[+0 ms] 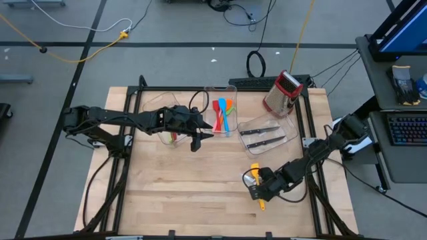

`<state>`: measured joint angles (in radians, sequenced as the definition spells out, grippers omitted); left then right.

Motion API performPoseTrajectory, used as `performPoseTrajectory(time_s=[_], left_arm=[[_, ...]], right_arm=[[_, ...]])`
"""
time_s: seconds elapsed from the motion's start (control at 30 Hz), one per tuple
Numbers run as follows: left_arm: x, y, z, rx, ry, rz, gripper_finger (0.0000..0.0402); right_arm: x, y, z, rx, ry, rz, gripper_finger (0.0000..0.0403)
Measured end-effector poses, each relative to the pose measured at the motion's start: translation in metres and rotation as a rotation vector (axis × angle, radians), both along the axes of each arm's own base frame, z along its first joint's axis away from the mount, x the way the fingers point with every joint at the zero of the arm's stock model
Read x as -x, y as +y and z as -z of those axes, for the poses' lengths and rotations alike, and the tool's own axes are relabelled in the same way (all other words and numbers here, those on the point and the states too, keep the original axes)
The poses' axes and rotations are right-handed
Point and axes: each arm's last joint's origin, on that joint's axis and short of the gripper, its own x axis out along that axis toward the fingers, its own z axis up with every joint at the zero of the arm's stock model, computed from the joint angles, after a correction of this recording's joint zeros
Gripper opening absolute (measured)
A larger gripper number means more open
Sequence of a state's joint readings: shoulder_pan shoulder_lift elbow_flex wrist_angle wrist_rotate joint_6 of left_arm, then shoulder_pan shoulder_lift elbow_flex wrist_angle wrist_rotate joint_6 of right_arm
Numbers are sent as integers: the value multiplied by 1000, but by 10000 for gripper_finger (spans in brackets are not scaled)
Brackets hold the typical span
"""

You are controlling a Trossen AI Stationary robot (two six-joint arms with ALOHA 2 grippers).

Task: Pick & Place Kitchen Items
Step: Put the yellow spatula into the middle bin

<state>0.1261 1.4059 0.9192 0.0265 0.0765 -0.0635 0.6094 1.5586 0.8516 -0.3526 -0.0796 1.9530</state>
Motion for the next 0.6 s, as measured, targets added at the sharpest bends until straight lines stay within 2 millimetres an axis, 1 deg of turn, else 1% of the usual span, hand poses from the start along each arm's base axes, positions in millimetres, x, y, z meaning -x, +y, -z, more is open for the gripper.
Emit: performPoseTrajectory(time_s=[0.3,0.6], left_arm=[[0,0,0,-6,-1,3,175],[0,0,0,-7,0,3,175]], right_arm=[[-11,7,23,-2,16,23,144],[-12,8,25,-10,14,28,144]])
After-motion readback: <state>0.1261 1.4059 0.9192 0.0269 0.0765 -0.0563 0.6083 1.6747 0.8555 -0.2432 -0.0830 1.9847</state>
